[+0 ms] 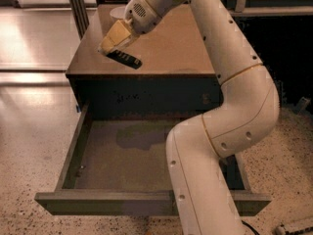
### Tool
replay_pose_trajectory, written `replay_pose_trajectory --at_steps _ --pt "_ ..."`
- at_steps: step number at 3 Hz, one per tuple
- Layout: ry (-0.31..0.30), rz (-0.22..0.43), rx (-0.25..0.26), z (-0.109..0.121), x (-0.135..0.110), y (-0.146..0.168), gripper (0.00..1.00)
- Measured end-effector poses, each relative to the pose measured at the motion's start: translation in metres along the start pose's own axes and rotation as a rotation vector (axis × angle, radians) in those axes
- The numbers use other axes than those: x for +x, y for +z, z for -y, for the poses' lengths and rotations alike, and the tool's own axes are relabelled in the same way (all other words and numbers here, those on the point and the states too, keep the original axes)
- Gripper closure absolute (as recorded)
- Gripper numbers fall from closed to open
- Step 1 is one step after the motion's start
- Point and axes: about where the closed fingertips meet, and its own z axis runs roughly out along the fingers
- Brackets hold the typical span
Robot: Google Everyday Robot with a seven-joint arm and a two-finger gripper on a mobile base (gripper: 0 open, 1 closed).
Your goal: Place rxbar chocolate into top drawer
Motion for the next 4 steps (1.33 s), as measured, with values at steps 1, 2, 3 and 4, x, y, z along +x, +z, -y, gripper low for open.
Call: replay_pose_trajectory --at_steps 1,2,3,4 --pt "0.093 0.055 -0.015 0.0032 -0.0152 0.0055 1.00" --pt "0.093 0.055 -0.015 0.0032 -0.0152 0.0055 1.00" --pt "0.093 0.055 -0.015 0.0032 -0.0153 0.0055 0.85" --pt "0.093 0.055 -0.015 0.0032 -0.0153 0.0055 0.61"
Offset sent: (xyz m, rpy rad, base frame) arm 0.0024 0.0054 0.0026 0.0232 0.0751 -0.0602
